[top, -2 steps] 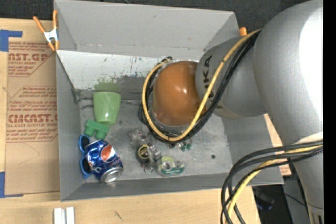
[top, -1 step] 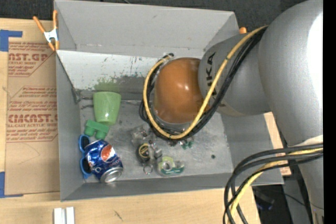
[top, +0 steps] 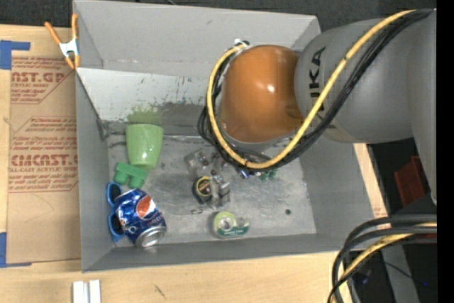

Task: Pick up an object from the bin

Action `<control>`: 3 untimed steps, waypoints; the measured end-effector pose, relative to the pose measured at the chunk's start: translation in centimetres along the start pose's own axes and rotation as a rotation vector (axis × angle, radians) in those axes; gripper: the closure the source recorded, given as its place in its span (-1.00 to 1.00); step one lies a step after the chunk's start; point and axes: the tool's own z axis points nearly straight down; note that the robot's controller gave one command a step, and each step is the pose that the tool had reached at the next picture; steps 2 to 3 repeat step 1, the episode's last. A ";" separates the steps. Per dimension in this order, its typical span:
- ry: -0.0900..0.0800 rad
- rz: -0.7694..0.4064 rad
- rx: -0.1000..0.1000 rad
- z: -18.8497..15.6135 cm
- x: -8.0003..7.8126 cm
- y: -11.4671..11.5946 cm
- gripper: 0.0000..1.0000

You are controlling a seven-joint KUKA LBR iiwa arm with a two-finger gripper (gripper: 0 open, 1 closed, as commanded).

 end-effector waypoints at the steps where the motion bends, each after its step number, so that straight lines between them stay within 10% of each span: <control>1: 0.006 0.000 -0.002 -0.5 -0.1 0.0 1.00; 3: 0.006 0.000 -0.002 -0.5 -0.1 0.0 1.00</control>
Offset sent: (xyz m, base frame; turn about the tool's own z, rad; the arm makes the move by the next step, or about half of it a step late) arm 0.0001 0.0000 0.0055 0.0000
